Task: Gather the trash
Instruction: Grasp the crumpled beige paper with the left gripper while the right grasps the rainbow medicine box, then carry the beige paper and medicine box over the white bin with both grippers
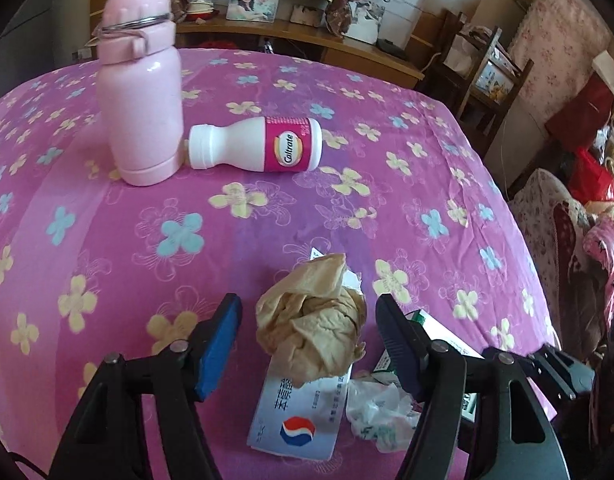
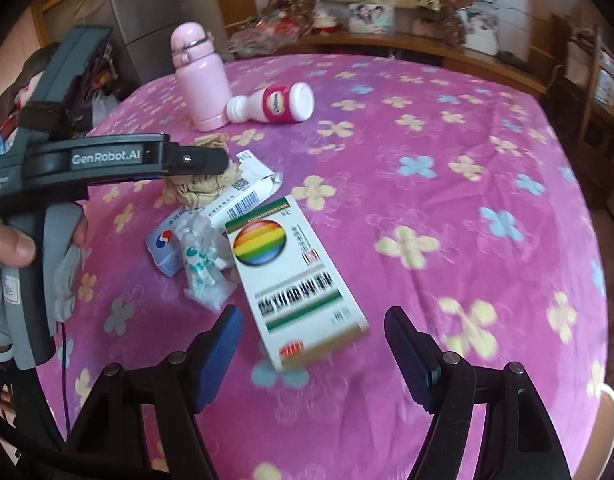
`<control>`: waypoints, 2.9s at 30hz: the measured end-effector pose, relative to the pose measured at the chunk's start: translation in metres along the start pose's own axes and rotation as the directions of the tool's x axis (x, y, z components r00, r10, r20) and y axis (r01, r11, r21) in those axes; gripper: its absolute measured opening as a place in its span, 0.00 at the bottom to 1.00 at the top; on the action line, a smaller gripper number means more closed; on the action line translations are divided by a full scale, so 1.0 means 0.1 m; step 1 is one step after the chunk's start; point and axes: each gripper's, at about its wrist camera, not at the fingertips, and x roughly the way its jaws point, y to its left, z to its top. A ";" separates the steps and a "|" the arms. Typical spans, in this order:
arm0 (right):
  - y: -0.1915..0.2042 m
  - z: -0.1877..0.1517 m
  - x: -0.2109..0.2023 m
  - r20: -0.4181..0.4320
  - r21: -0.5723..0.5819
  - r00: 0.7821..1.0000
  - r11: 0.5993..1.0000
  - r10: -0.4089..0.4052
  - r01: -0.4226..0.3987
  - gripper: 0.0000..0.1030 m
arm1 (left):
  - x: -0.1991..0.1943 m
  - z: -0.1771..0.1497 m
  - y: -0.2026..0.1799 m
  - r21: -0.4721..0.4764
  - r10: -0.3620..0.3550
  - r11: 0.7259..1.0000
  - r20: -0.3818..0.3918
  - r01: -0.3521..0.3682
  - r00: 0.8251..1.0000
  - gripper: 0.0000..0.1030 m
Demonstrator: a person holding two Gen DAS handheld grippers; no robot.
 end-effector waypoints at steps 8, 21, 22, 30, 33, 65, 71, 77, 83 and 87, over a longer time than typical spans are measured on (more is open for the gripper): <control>0.06 0.06 0.14 0.025 0.034 1.000 0.999 0.013 -0.014 0.69 | -0.02 -0.09 0.02 0.018 -0.002 1.000 0.003 0.002 1.000 0.31; 0.00 -0.72 -0.50 -0.022 0.257 0.993 0.959 -0.119 0.120 0.69 | -0.50 -0.52 -0.07 0.027 -0.056 0.998 0.031 0.055 0.998 0.28; 0.00 -0.75 -0.50 -0.023 0.258 0.993 0.959 -0.117 0.119 0.69 | -0.54 -0.56 -0.11 0.031 -0.055 0.998 0.032 0.054 0.998 0.28; 0.05 -0.76 -0.47 0.009 0.219 0.988 0.965 -0.153 0.147 0.61 | -0.80 -0.82 -0.41 0.093 -0.058 0.994 0.054 0.053 0.997 0.28; 0.00 -0.81 -0.59 0.035 0.251 0.988 0.959 -0.148 0.135 0.59 | -0.87 -0.88 -0.56 0.126 -0.051 0.991 0.067 0.042 0.996 0.28; -1.18 -1.82 -1.98 0.138 0.511 0.942 0.837 -0.305 0.196 0.58 | -0.67 -1.29 -2.50 0.384 -0.195 0.904 -0.017 0.187 0.981 0.28; -1.34 -1.95 -2.09 0.130 0.539 0.936 0.816 -0.328 0.211 0.58 | -0.61 -1.33 -2.68 0.401 -0.206 0.894 -0.031 0.201 0.978 0.28; -1.47 -2.07 -2.18 0.122 0.568 0.929 0.792 -0.349 0.223 0.53 | -0.56 -1.36 -2.86 0.420 -0.222 0.880 -0.048 0.221 0.974 0.28; -1.65 -2.22 -2.16 0.096 0.599 0.932 0.768 -0.350 0.227 0.53 | -0.45 -1.42 -2.93 0.423 -0.214 0.878 -0.072 0.224 0.974 0.28; -1.71 -2.29 -2.12 0.086 0.610 0.934 0.760 -0.348 0.227 0.53 | -0.41 -1.43 -2.94 0.420 -0.206 0.880 -0.082 0.221 0.975 0.28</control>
